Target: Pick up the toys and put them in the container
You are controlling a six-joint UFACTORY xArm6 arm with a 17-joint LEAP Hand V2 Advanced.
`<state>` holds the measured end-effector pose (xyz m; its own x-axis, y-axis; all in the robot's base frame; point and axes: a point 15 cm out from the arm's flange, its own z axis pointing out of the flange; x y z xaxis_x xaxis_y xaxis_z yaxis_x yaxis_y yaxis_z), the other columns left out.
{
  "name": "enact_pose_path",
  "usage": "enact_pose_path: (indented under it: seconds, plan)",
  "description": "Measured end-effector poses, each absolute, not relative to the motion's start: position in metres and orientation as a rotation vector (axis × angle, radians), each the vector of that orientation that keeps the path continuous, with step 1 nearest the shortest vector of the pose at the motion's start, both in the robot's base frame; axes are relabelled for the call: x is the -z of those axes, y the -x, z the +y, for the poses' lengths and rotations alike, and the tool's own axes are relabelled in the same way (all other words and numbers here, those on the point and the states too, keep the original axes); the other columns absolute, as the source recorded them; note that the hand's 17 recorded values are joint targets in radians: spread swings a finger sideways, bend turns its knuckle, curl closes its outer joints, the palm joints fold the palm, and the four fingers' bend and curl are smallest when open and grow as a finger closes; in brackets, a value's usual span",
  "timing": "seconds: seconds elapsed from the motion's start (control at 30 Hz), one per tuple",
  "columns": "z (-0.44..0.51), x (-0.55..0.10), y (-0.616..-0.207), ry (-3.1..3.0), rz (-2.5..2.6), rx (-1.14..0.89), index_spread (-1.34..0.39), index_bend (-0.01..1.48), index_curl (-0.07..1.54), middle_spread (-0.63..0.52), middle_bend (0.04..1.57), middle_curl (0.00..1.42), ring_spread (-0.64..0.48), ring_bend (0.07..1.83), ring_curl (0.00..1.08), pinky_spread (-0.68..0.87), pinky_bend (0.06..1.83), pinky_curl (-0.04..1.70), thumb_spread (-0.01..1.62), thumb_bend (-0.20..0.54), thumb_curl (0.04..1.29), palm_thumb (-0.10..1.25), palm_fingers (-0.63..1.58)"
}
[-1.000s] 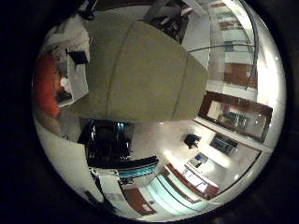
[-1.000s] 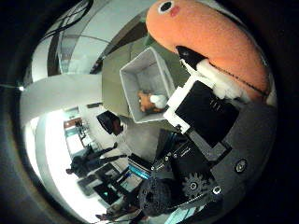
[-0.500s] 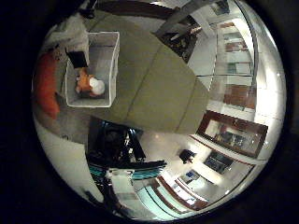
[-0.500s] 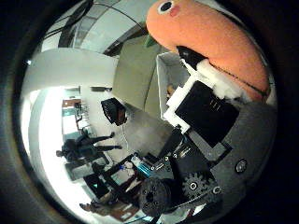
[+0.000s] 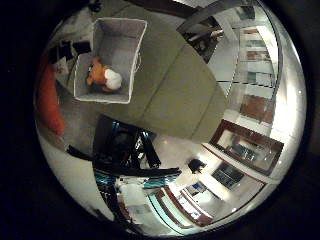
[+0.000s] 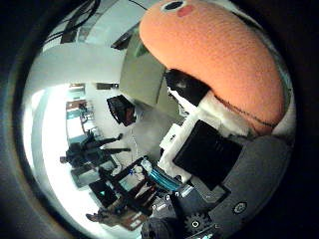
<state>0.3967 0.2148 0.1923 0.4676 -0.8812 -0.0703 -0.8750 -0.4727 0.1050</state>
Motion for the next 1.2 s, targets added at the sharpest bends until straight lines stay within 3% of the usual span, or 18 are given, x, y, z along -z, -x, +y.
enact_pose_path:
  seconds: [0.13, 0.27, 0.43, 0.6, 1.2]
  plan:
    - [0.219, -0.188, -0.389, -2.675, -1.514, 0.188, -0.36, 0.4, 0.66, -0.12, 0.84, 0.57, -0.17, 1.02, 0.6, -0.3, 1.09, 0.66, 1.16, -0.03, 0.41, 0.57, 0.21]
    - [0.225, -0.187, -0.385, -2.699, -1.468, 0.19, -0.33, 0.36, 0.56, -0.03, 0.72, 0.5, -0.05, 0.88, 0.52, -0.11, 0.95, 0.61, 1.12, -0.036, 0.35, 0.5, 0.08]
    - [0.227, -0.186, -0.384, -2.709, -1.447, 0.191, -0.33, 0.3, 0.47, 0.02, 0.61, 0.44, 0.07, 0.74, 0.42, 0.13, 0.79, 0.51, 1.08, -0.027, 0.31, 0.45, 0.07]
    - [0.227, -0.186, -0.384, -2.71, -1.444, 0.192, -0.32, 0.26, 0.42, 0.04, 0.53, 0.4, 0.12, 0.65, 0.36, 0.26, 0.69, 0.42, 1.06, -0.026, 0.3, 0.44, 0.12]
    - [0.224, -0.179, -0.388, -2.704, -1.451, 0.195, -0.3, 0.18, 0.34, 0.08, 0.38, 0.35, 0.17, 0.53, 0.28, 0.31, 0.6, 0.21, 1.06, -0.024, 0.28, 0.44, 0.25]
